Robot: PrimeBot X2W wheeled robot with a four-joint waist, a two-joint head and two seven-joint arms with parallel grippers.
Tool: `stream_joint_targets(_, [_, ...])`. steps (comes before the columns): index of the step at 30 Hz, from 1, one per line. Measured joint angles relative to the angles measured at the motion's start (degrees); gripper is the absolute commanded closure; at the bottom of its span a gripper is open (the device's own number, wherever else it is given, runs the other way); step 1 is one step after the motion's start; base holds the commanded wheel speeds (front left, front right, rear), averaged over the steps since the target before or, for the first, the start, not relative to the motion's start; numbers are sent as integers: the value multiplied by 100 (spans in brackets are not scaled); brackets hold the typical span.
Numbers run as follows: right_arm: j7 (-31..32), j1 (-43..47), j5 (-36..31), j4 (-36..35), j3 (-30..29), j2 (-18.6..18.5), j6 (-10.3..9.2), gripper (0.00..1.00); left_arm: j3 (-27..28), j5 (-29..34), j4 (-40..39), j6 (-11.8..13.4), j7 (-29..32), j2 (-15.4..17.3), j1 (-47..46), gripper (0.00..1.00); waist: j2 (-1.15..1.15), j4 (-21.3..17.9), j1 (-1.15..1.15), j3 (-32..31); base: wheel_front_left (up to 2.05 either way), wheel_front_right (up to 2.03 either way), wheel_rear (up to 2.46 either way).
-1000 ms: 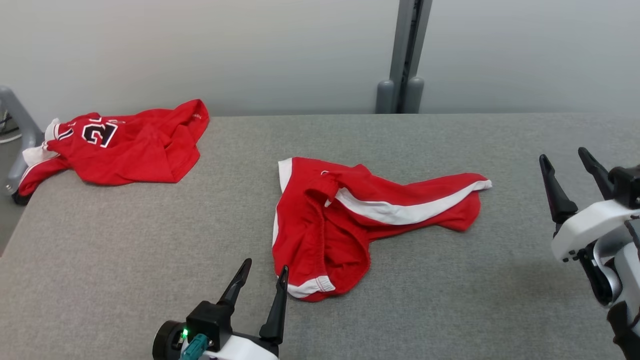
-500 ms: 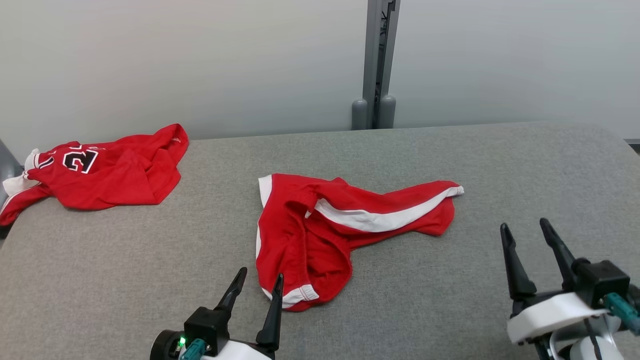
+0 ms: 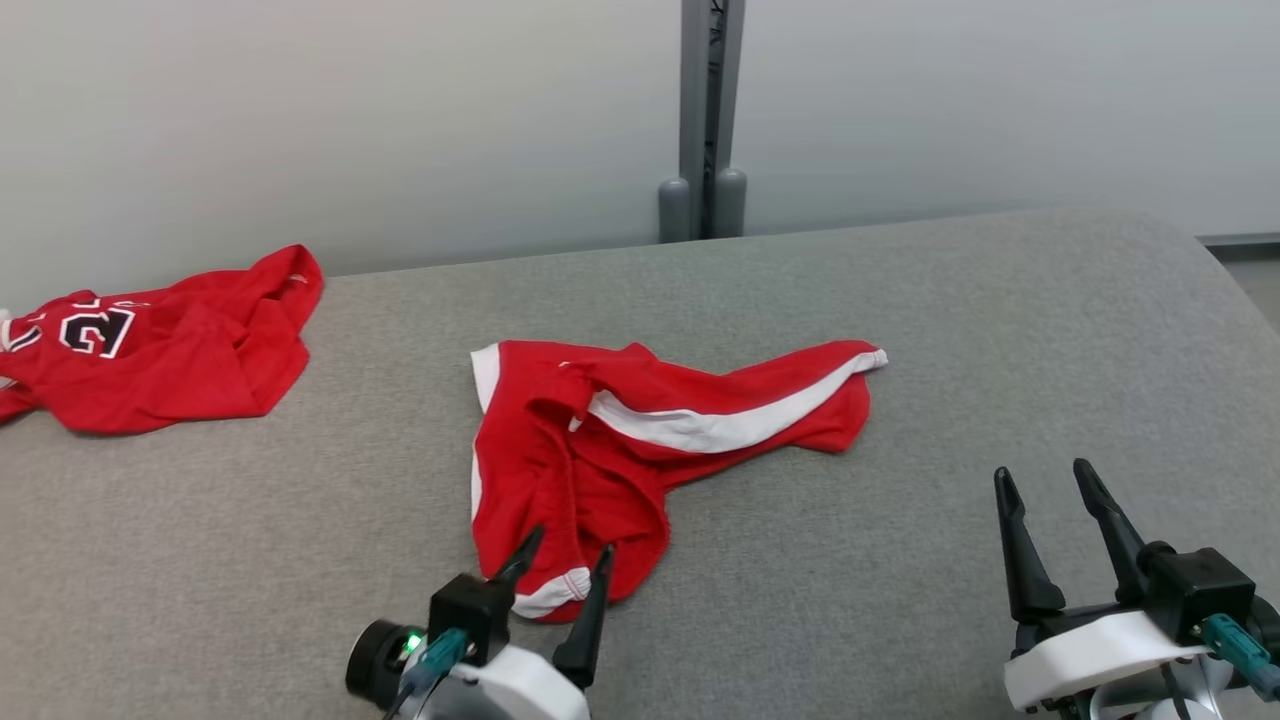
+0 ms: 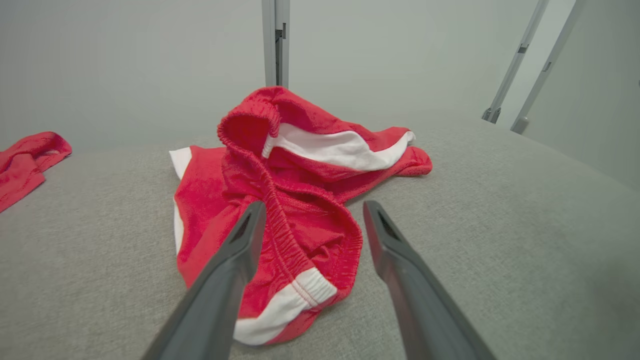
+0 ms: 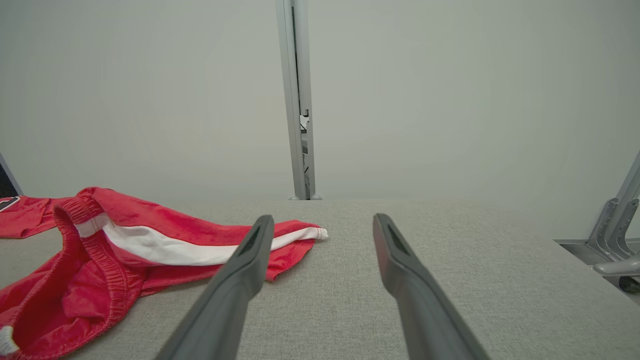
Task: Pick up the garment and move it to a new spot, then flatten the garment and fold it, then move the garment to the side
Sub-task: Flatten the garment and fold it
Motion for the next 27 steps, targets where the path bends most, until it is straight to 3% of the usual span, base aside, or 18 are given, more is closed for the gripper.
stream_joint_targets(5, [0,-34,81,2,105,4,0,0,-560,-572,512,-58,203,-8,-628,0,0,-221,0,140,0,0,0])
stream_joint_targets(10, [0,-203,183,21,209,9,0,0,-958,-1023,1113,89,259,-8,-1208,0,0,-535,0,358,0,0,0])
stream_joint_targets(19, [0,-343,189,20,214,9,0,0,-1277,-1824,2051,363,299,-8,-1775,0,0,-1067,0,740,0,0,0])
stream_joint_targets(25, [0,-353,187,14,204,8,0,0,-1367,-2226,2325,515,146,-9,-1967,0,0,-1214,0,809,0,0,0])
stream_joint_targets(27, [0,-354,187,14,216,8,0,0,-1370,-2364,2403,583,98,-9,-2033,58,0,-1228,0,801,0,0,0])
